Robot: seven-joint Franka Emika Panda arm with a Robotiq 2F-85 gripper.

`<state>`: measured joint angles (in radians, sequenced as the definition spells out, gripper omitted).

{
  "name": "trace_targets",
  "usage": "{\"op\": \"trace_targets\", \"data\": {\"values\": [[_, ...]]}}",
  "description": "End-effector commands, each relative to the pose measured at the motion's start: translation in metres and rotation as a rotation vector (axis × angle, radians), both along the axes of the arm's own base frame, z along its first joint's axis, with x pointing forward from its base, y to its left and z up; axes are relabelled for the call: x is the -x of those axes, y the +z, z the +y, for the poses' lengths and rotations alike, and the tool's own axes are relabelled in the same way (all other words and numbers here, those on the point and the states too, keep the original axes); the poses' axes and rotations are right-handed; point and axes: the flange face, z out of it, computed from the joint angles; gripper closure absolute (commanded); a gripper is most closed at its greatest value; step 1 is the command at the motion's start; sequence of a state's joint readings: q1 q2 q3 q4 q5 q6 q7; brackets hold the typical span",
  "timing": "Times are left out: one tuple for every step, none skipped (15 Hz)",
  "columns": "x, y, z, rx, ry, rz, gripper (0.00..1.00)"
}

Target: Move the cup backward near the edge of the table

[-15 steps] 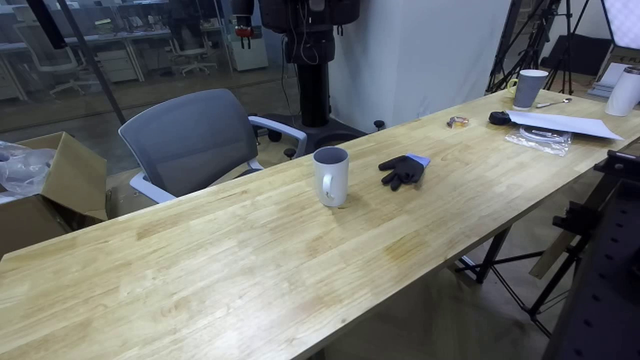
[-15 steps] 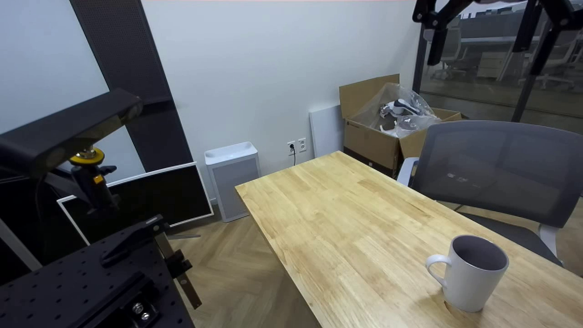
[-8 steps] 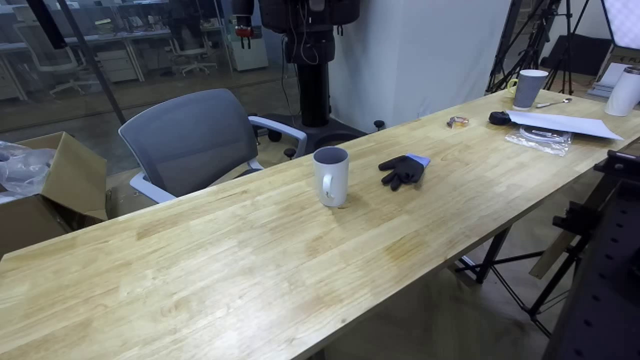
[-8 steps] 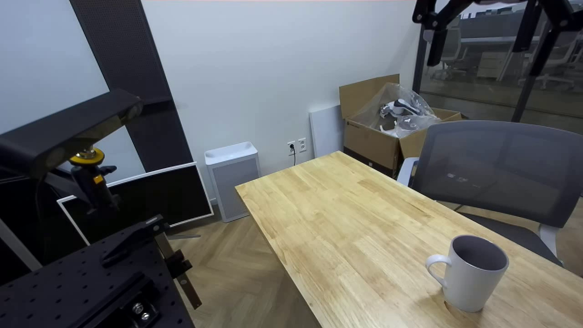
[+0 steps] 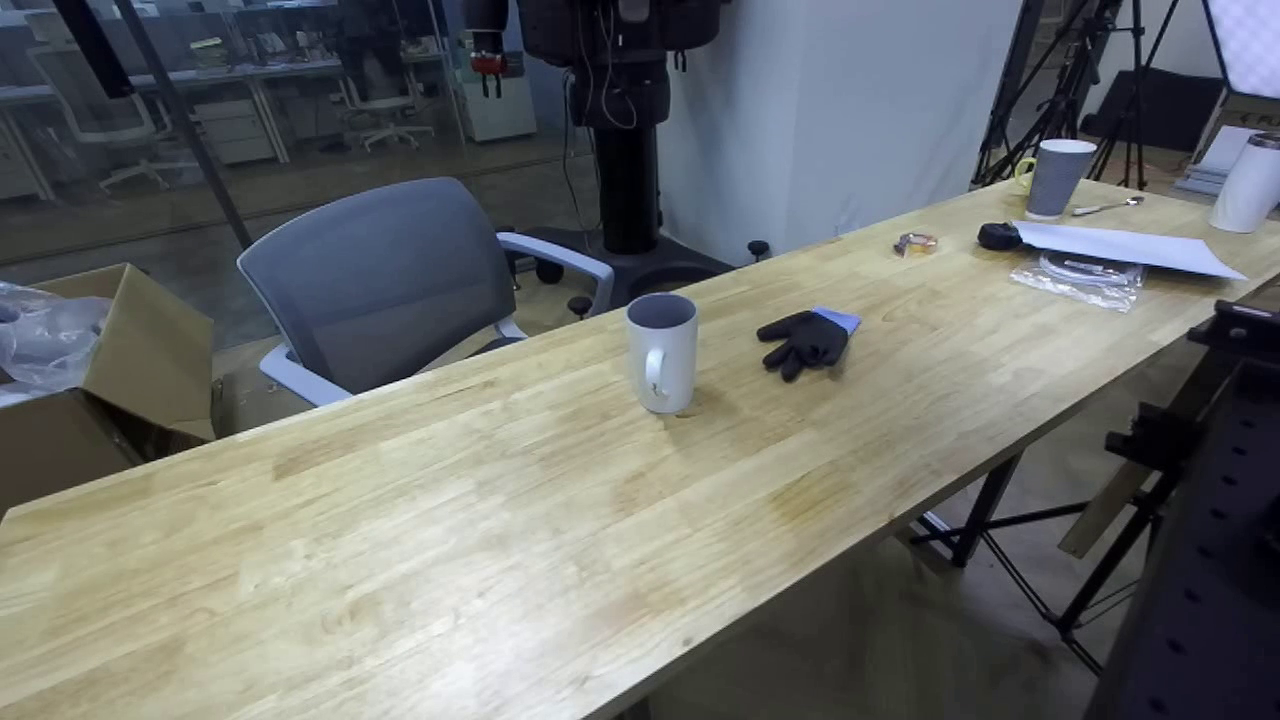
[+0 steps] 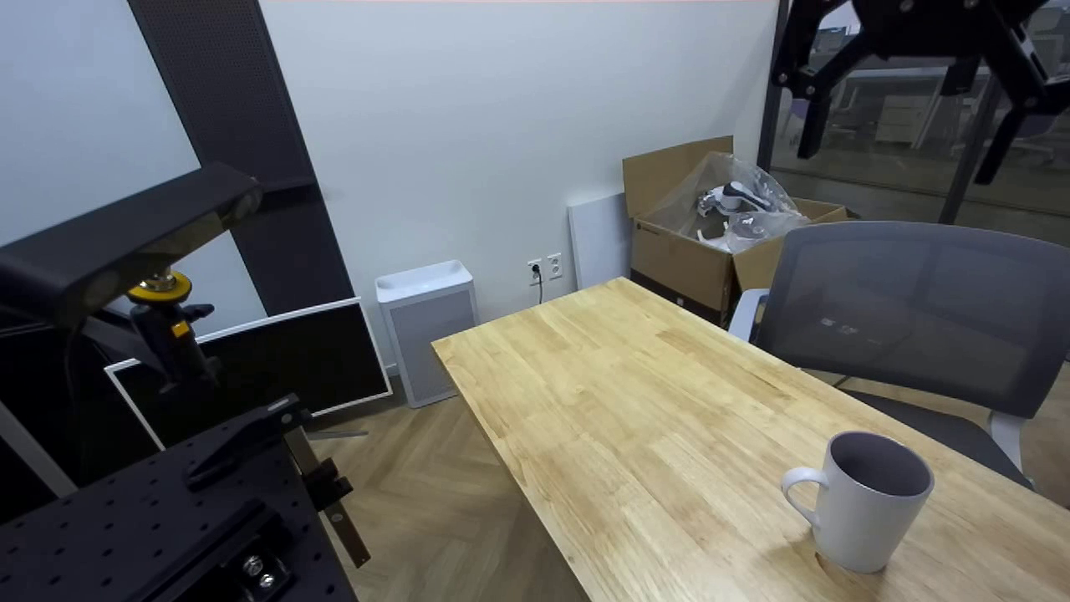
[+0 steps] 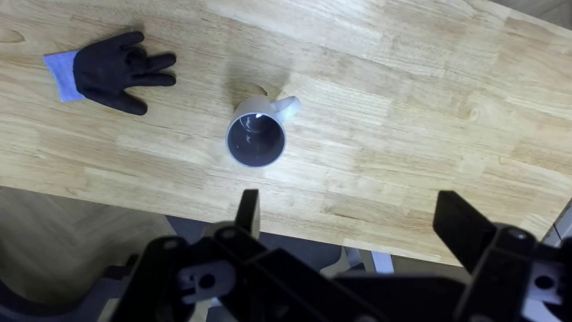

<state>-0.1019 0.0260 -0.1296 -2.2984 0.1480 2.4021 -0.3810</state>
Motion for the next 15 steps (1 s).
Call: {"op": "trace_targets", "data": {"values": [[-0.01, -0.019, -0.004, -0.01, -0.001, -0.03, 0.0], [-0.013, -0.026, -0.004, -0.009, -0.004, -0.03, 0.0], [-0.016, -0.034, -0.005, -0.014, -0.003, -0.027, 0.0], [-0.02, -0.041, -0.005, -0.019, -0.001, -0.018, 0.0], [-0.024, -0.049, -0.005, -0.025, 0.0, -0.009, 0.0], [-0.028, -0.056, -0.004, -0.03, 0.006, 0.003, 0.0], [-0.032, -0.064, -0.004, -0.033, 0.01, 0.015, 0.0], [-0.037, -0.072, -0.004, -0.04, 0.016, 0.034, 0.0], [-0.042, -0.078, -0.004, -0.042, 0.016, 0.048, 0.0], [-0.048, -0.085, -0.006, -0.039, 0.015, 0.058, 0.0], [-0.055, -0.092, -0.01, -0.033, 0.01, 0.066, 0.0], [-0.061, -0.097, -0.013, -0.027, 0.006, 0.073, 0.0], [-0.068, -0.103, -0.019, -0.024, 0.0, 0.08, 0.0], [-0.074, -0.108, -0.024, -0.021, -0.006, 0.084, 0.0], [-0.08, -0.113, -0.031, -0.018, -0.013, 0.089, 0.0]]}}
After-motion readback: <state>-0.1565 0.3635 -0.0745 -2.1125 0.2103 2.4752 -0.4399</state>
